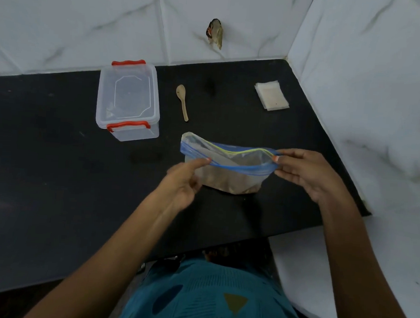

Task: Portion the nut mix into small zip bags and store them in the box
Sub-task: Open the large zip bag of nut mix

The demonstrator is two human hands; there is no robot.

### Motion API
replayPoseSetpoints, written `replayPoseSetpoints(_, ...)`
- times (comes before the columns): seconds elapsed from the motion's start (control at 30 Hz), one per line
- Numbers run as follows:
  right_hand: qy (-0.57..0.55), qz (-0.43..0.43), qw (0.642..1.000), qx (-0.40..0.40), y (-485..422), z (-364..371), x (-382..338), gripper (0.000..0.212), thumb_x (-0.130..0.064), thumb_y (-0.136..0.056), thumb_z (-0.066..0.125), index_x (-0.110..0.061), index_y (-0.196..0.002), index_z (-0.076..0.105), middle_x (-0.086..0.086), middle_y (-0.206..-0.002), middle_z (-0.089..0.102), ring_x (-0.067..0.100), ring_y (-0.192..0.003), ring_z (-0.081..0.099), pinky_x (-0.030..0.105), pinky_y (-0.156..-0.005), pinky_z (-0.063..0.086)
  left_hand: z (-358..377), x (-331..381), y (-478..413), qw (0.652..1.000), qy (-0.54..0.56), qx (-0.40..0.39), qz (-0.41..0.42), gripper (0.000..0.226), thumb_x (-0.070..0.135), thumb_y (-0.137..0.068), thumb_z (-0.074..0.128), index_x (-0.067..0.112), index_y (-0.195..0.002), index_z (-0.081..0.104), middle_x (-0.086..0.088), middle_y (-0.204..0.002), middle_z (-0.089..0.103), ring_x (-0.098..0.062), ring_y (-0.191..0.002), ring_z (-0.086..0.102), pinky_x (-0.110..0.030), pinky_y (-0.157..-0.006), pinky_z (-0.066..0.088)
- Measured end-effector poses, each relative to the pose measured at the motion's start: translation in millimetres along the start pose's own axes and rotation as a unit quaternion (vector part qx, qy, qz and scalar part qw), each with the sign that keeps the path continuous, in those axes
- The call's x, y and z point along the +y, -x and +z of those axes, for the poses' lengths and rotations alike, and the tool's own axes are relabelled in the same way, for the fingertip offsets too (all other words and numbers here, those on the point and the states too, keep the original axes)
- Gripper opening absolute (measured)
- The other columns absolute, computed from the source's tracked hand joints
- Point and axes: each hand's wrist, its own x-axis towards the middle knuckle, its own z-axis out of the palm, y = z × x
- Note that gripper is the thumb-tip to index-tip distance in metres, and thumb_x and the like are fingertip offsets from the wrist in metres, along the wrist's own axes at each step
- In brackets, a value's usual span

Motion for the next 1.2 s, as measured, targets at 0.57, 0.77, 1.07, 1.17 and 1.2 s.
replayPoseSetpoints(0.57,-0.223,0.059,0.973,-0.029,-0.9,0.9,12.9,0.011,0.0,-0.088,0.053,-0.005,-0.081,0.059,0.002,-0.062,0.069,0.009,-0.064,0.067,0.018,-0.058,0.056,9.0,-12.3,1.1,0.966,0.172,-0.191,0.025,0.02,-0.003,-0.091,0.033,0.005,-0.08,0.048,-0.019,-0.09,0.054,-0.024,-0.08,0.064,-0.041,-0.071,0.057)
replayPoseSetpoints(0.77,-0.005,0.034,0.998,-0.049,6.1,0.5,7.9,0.006,-0.003,-0.085,0.06,-0.008,-0.086,0.059,0.007,-0.081,0.064,0.009,-0.067,0.063,0.014,-0.058,0.055,19.8,-13.0,2.1,0.978,0.131,-0.146,0.068,0.01,0.003,-0.088,0.042,0.011,-0.087,0.048,-0.011,-0.093,0.051,-0.023,-0.092,0.054,-0.038,-0.086,0.052)
replayPoseSetpoints(1.07,-0.068,0.037,0.996,-0.04,10.8,4.1,4.5,0.018,0.001,-0.087,0.056,-0.014,-0.096,0.056,0.005,-0.093,0.062,0.012,-0.08,0.064,0.02,-0.065,0.056,36.9,-28.5,8.8,0.991,-0.047,-0.112,-0.048,0.021,0.03,-0.085,0.061,0.012,-0.08,0.052,-0.001,-0.066,0.047,-0.009,-0.058,0.047,-0.019,-0.049,0.049)
replayPoseSetpoints(1.17,-0.067,0.019,0.997,-0.036,13.6,1.5,2.4,0.02,0.003,-0.085,0.056,-0.011,-0.1,0.057,0.006,-0.096,0.062,0.013,-0.084,0.063,0.017,-0.063,0.056,43.5,-26.0,12.1,0.987,-0.008,-0.151,-0.058,0.008,0.011,-0.09,0.054,0.003,-0.086,0.053,-0.011,-0.076,0.054,-0.017,-0.07,0.057,-0.025,-0.056,0.056)
replayPoseSetpoints(1.2,-0.069,0.009,0.997,-0.028,13.9,1.0,2.4,0.019,0.004,-0.085,0.056,-0.009,-0.1,0.058,0.007,-0.095,0.062,0.012,-0.083,0.063,0.015,-0.062,0.056,45.5,-24.9,14.5,0.986,0.002,-0.161,-0.053,0.007,0.005,-0.091,0.051,0.001,-0.086,0.054,-0.013,-0.079,0.056,-0.019,-0.073,0.058,-0.027,-0.06,0.057)
